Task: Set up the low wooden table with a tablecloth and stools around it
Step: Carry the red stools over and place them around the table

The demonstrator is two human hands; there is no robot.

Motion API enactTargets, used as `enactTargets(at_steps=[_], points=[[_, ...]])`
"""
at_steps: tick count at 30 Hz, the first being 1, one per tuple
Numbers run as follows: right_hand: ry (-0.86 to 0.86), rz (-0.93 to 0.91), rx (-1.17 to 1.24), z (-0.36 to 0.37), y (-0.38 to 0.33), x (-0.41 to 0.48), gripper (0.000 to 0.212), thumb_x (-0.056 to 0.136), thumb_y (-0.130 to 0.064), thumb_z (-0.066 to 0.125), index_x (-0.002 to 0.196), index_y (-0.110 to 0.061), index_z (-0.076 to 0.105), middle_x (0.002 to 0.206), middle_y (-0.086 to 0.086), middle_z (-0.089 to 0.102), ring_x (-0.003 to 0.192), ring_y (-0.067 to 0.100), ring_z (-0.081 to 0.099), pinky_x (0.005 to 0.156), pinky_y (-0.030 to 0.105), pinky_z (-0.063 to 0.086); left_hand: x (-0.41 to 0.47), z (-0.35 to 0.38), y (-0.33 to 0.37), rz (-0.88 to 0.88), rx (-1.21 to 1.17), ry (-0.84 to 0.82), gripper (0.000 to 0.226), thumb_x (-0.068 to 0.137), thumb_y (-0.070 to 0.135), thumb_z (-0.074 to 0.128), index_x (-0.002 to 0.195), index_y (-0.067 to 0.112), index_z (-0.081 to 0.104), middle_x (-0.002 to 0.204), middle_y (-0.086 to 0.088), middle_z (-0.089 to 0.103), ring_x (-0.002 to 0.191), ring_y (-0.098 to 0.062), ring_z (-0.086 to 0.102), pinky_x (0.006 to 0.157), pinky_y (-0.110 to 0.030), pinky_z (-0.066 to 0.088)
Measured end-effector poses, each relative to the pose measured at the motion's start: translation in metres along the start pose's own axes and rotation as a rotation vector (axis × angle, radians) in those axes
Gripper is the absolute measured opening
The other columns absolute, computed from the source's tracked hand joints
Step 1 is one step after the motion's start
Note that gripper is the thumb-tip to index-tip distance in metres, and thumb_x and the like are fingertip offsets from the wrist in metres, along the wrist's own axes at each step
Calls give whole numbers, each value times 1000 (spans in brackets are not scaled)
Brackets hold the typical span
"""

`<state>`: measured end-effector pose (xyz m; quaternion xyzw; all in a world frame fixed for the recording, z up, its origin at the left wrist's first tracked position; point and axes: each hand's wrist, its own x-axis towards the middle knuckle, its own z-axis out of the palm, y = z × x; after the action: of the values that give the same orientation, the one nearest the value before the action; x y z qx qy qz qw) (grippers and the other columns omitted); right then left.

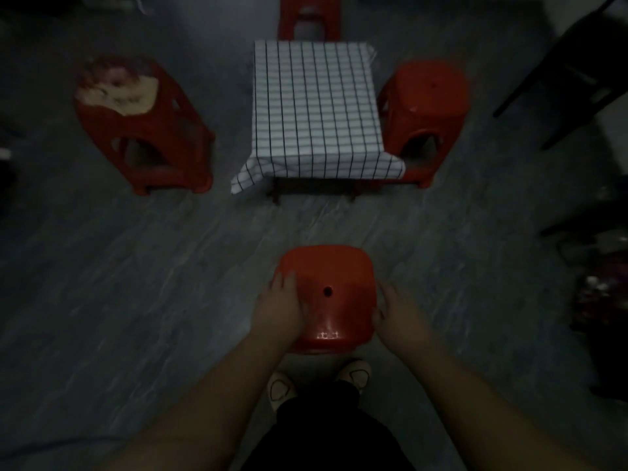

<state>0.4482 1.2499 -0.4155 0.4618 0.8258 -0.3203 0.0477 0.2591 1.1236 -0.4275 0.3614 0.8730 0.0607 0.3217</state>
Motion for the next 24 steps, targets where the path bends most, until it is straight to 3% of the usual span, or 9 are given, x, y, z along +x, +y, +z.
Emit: enactTargets(at_steps=[4, 11, 17, 24], points=[[111, -75, -67, -69, -26, -53, 57, 82, -8, 66, 137, 0, 52, 130, 24, 57, 118, 40, 53, 106, 44, 40, -59, -71, 43, 143, 68, 124, 67, 94, 32, 49, 154, 13, 25, 156, -12, 32, 140, -28, 35, 114, -40, 31], [207, -85, -134, -163, -11, -97, 64, 87, -21, 64, 146, -5, 44, 145, 19, 46, 136, 35, 39, 116, 40, 25, -128, -100, 117, 286, 182, 187, 68, 97, 41, 42, 157, 18, 18, 163, -11, 19, 150, -28, 16, 121, -45, 18], [260, -37, -201, -244, 64, -98, 70, 93, -36, 53, 156, -24, 24, 160, 6, 27, 149, 25, 18, 120, 44, 24, -122, -79, 225, 353, 273, 233, 69, 97, 46, 37, 157, 23, 13, 165, -11, 13, 151, -31, 11, 122, -49, 14], [252, -64, -155, -329, 204, -96, 72, 89, -36, 52, 155, -22, 27, 159, 8, 29, 148, 27, 21, 120, 45, 24, -86, -20, 420, 417, 345, 267, 70, 95, 50, 38, 157, 24, 15, 165, -9, 14, 151, -31, 12, 121, -50, 14]])
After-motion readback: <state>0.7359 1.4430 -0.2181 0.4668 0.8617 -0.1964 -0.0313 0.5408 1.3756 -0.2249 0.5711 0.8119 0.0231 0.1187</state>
